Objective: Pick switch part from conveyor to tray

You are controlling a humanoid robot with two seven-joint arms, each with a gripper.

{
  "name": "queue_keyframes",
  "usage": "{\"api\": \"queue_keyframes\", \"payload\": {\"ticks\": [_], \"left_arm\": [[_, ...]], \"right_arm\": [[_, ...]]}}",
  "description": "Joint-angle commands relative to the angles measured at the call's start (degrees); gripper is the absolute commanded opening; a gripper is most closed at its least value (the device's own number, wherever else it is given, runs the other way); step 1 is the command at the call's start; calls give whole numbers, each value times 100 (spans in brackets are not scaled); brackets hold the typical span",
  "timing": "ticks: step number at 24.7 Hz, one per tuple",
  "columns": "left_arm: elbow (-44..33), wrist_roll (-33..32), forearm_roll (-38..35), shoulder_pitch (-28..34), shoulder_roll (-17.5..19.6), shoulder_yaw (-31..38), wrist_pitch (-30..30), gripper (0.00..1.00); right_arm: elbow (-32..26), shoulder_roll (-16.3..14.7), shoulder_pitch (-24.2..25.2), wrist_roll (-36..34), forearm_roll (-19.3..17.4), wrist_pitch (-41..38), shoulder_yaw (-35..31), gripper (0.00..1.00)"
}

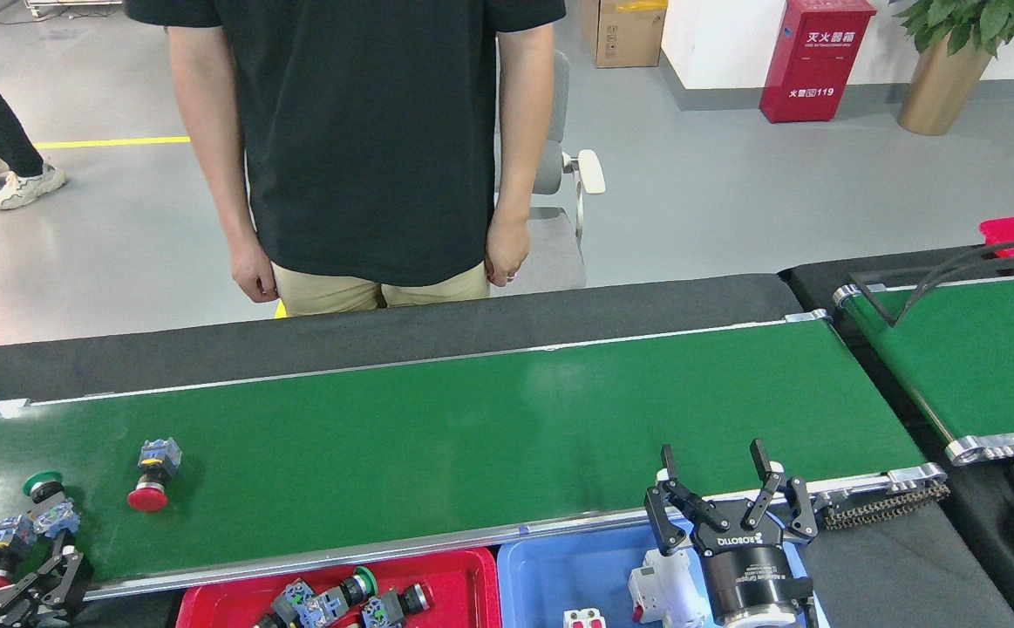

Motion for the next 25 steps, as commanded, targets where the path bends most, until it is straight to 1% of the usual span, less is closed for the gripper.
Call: {"api": "queue_keyframes", "payload": {"ticks": [1,2,4,6,9,12,13,14,17,18,19,20,22,25], "left_arm": [[-97,54,47,2,53,-52,-319,34],[-150,80,100,2,18,1,-653,20],[-370,89,249,55,-35,36,-961,13],[-844,98,293,380,-88,27,-1057,11],[-1838,98,372,969,-334,-69,-1189,10],[-3103,89,460,1839,-861,-175,-1936,11],[-3112,80,478,1945,-1090,-254,-2182,11],[-3077,54,478,1954,-1186,-342,-2367,12],[-3077,45,478,2059,-1265,-421,-2886,23],[-3077,45,478,2112,-1283,-430,-2886,41],[-3077,36,478,2147,-1301,-421,-2886,75],[-3077,62,478,2164,-1380,-421,-2886,100],[-3077,80,487,2182,-1564,-438,-2886,100],[-3068,89,487,2208,-1617,-421,-2886,100]], "right_arm": [[-76,18,-16,-1,10,-20,-17,100],[-76,18,2,-1,10,-12,-17,100],[-76,27,37,-1,10,-3,-17,100],[-76,27,37,-1,10,-3,-26,100],[-76,27,37,-1,10,-3,-26,100],[-76,27,37,17,10,-3,-26,100],[-85,27,46,26,10,6,-35,100],[-85,36,46,34,10,6,-44,100],[-85,27,46,34,10,15,-44,100],[-85,27,46,34,10,24,-53,100],[-85,27,46,34,1,24,-53,100],[-85,27,55,34,10,24,-61,100],[-85,27,46,34,10,24,-61,100],[-85,18,55,34,1,24,-70,100]]}}
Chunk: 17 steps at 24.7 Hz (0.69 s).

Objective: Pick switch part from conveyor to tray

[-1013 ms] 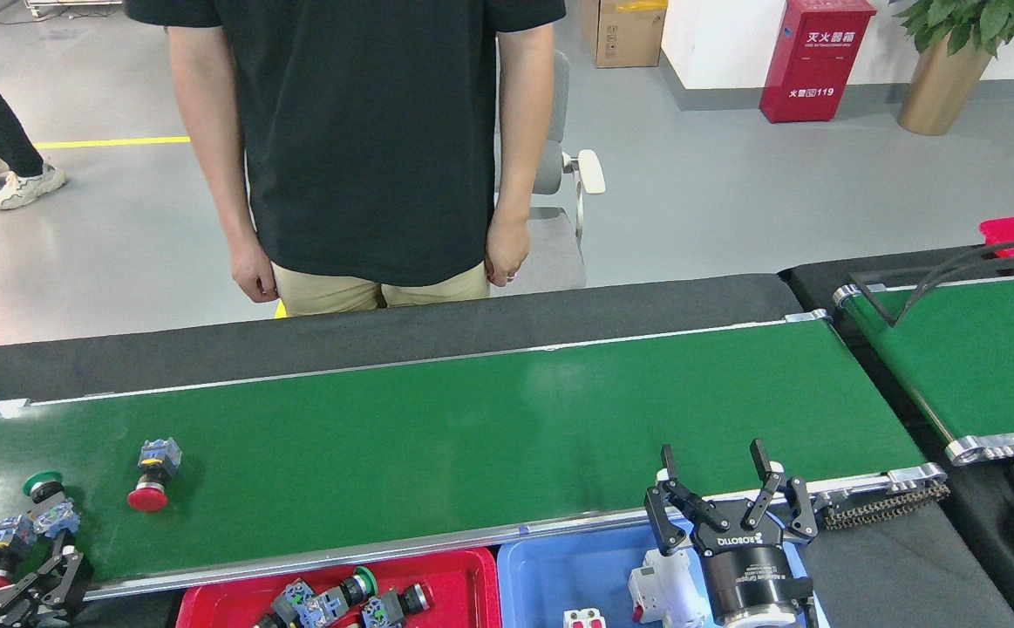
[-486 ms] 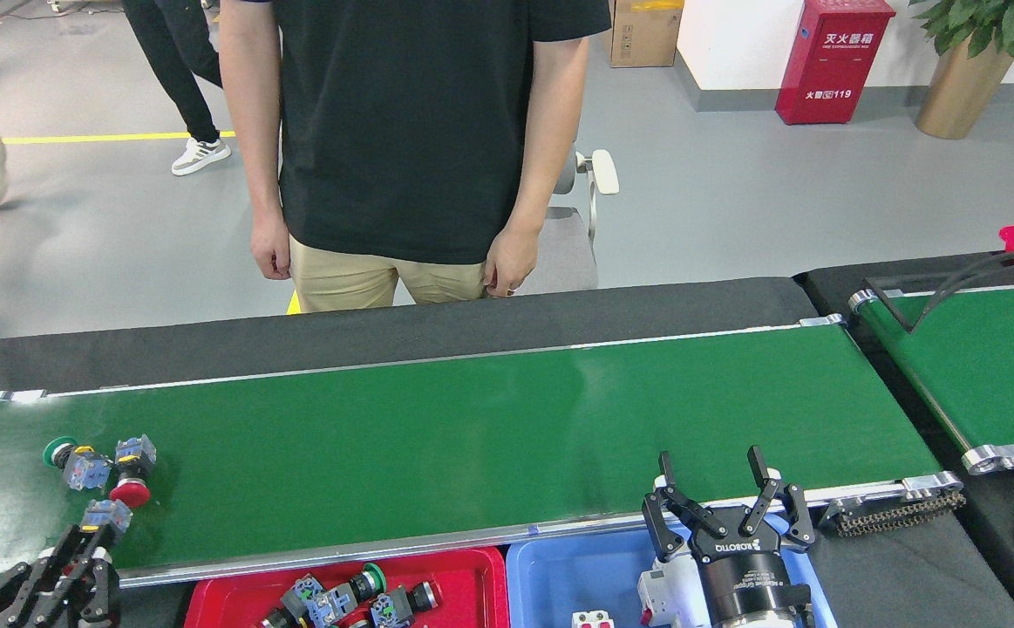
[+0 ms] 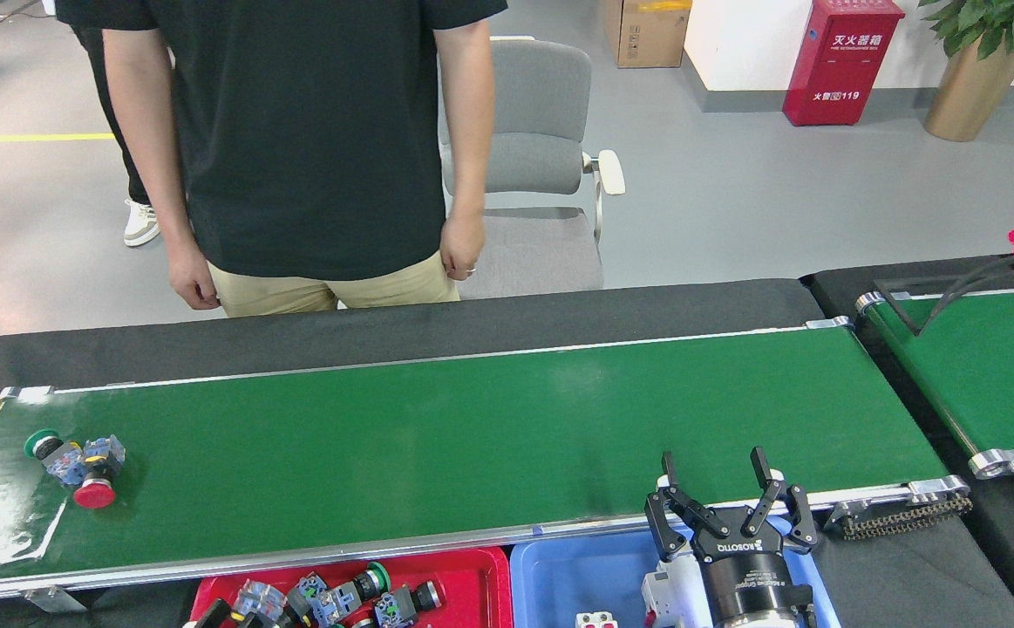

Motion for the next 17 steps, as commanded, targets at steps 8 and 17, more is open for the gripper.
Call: {"api": "queue_keyframes", "payload": {"ticks": [8,17], "left_arm": [[164,89,35,-74,-2,1683,1382,100],[279,89,-9,-74,50,1903,1382,100]], "right_arm": [[-111,-18,22,2,1,-27,-39,100],[-102,-361,277,-15,-684,-1195,-1023,100]]}}
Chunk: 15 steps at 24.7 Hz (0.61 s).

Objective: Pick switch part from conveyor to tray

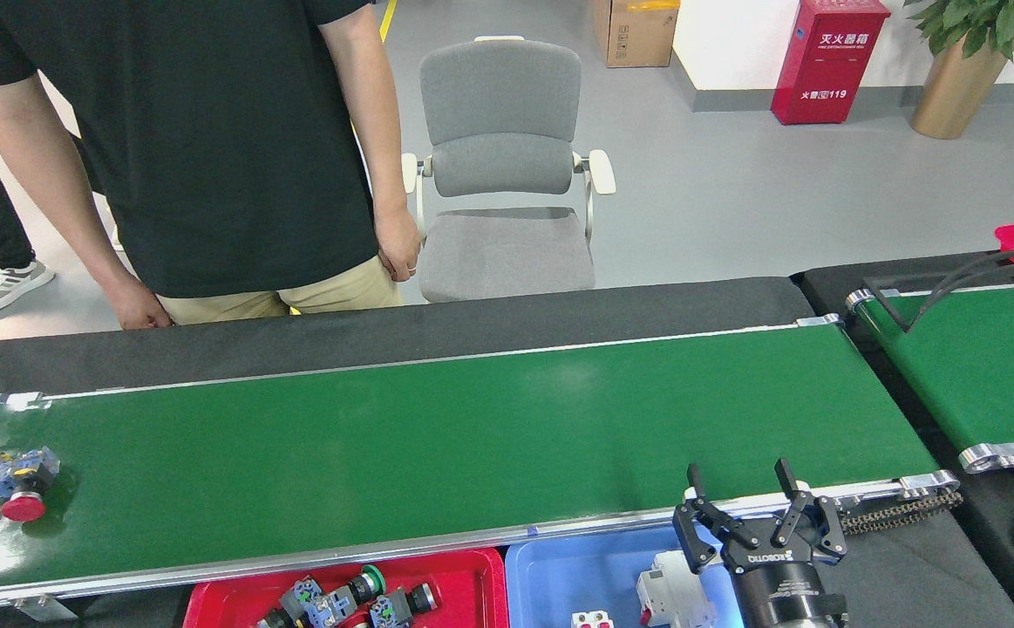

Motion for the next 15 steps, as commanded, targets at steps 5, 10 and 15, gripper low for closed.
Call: {"api": "queue_keyframes", "payload": {"ticks": [5,10,15], "left_arm": [[-66,47,21,-115,302,-391,-123,100],[-22,47,39,-185,434,-382,-677,100],[-31,47,39,-203,434,-312,-677,100]], "right_arm": [[-46,-7,397,-29,-158,-1291,-1008,100],[-46,2,564,-29,-167,-1555,-1219,100],[-46,10,669,-29,-167,-1547,-1210,100]]}}
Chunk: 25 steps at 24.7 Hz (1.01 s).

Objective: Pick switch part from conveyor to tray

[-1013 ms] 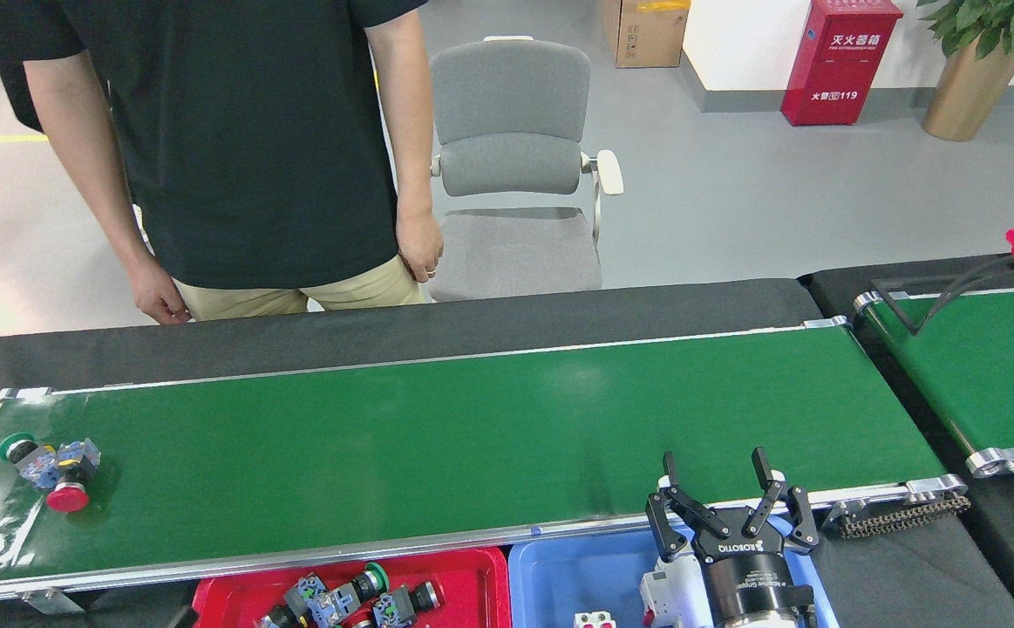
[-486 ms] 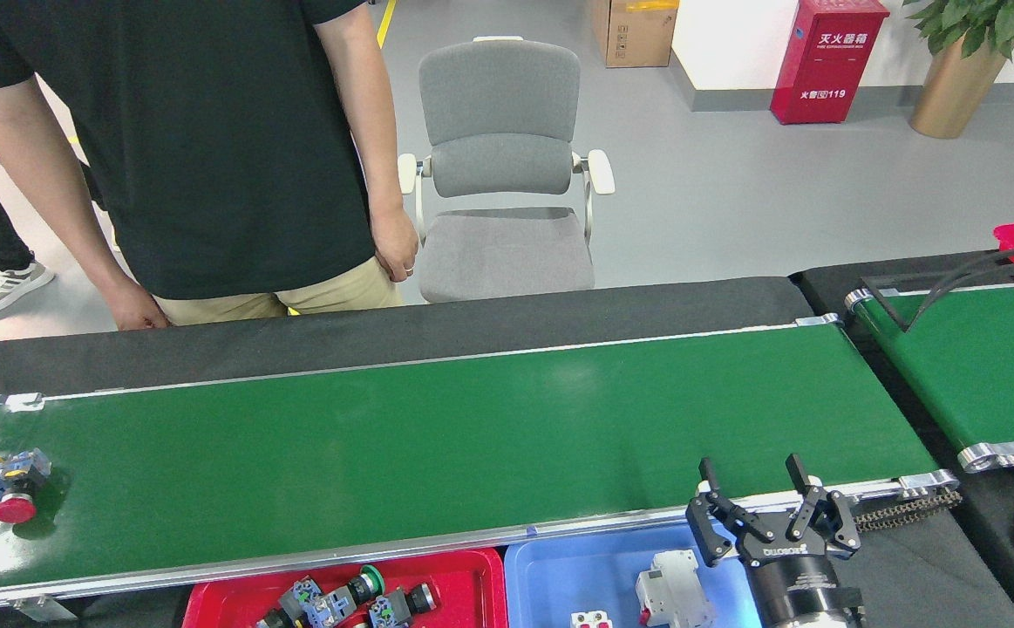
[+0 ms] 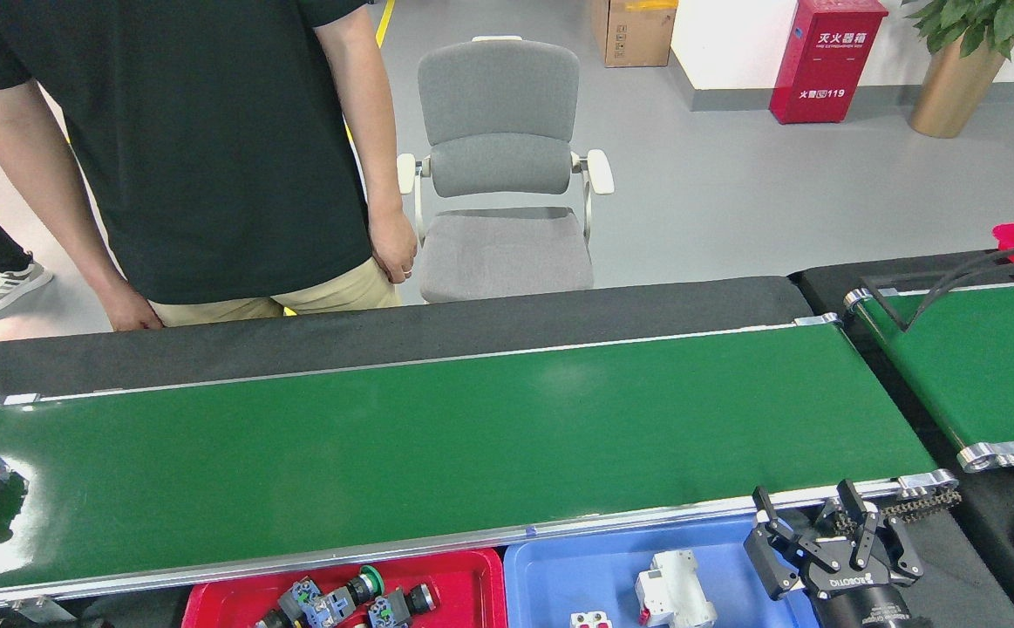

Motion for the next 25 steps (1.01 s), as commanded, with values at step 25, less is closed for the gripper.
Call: {"api": "queue_keyframes", "payload": {"ticks": [25], "left_arm": [[-26,46,29,-101,50,45,71,100]], "right_arm": [[-119,51,-23,-57,-23,-2,-199,100]]}}
